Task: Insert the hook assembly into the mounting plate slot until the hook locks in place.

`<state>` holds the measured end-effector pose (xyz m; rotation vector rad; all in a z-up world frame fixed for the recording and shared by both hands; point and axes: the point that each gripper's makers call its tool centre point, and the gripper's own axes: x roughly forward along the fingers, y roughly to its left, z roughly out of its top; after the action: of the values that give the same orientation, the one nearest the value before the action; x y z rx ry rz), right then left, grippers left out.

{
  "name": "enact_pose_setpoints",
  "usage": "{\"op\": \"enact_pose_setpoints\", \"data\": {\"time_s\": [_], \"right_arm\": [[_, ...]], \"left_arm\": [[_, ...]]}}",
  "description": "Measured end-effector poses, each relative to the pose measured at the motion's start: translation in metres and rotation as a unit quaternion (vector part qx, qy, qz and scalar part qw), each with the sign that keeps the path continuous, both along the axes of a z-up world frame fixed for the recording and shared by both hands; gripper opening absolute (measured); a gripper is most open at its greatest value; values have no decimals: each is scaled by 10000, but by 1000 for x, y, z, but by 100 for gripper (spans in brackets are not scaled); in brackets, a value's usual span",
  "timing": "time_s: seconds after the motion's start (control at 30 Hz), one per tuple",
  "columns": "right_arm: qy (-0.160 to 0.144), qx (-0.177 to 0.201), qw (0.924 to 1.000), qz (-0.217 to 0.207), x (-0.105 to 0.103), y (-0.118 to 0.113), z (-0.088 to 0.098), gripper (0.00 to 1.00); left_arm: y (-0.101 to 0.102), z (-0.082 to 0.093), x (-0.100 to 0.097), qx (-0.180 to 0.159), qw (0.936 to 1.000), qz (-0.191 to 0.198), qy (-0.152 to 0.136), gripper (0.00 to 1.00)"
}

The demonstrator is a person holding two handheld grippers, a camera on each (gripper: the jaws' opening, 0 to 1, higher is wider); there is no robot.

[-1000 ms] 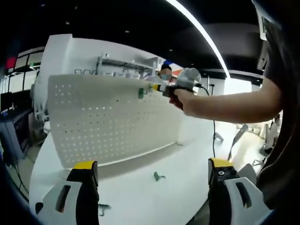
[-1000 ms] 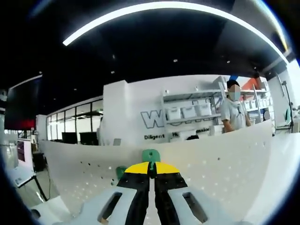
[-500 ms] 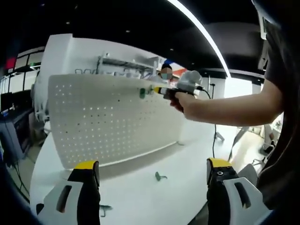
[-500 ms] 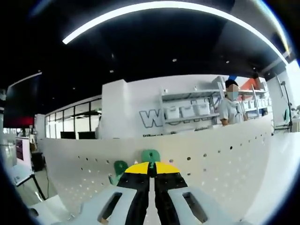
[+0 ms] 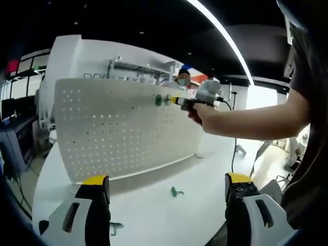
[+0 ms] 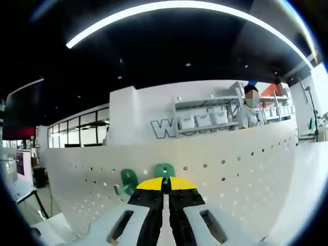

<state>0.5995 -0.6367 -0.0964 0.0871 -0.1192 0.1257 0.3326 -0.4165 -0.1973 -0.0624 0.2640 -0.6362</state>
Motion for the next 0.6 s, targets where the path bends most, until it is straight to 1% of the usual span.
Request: {"op": "enact_pose_setpoints", "data": {"time_s": [0.1, 0.17, 0.37, 0.4, 0.47, 0.5, 0.53, 0.57, 0.6], "right_arm": [[89, -209, 9997, -56, 0, 2, -5, 0], [98, -313, 9994, -97, 0, 3, -4, 0], [120, -494, 9985, -179, 2, 1, -6, 1], [140, -446, 9988, -165, 3, -1, -6, 1], [272, 34, 9996, -54, 2, -1, -7, 2], [223, 310, 9993, -36, 1, -2, -3, 2], [39, 441, 9990, 8, 1, -2, 6, 2], [61, 323, 9995, 2, 1, -2, 8, 3], [87, 66, 9999, -45, 3, -3, 8, 3]], "left_arm": [[1, -2, 0, 4, 10000, 19, 30, 95], [2, -2, 1, 15, 10000, 26, 38, 94], [2, -2, 3, -23, 10000, 37, 30, 94], [2, -2, 3, -21, 10000, 34, 31, 93], [1, -3, 2, -35, 10000, 19, 56, 94], [2, -3, 2, -41, 10000, 20, 68, 94], [2, -3, 2, -40, 10000, 23, 71, 93], [2, -3, 2, -42, 10000, 34, 68, 93], [3, -3, 2, -47, 10000, 43, 63, 93]]}}
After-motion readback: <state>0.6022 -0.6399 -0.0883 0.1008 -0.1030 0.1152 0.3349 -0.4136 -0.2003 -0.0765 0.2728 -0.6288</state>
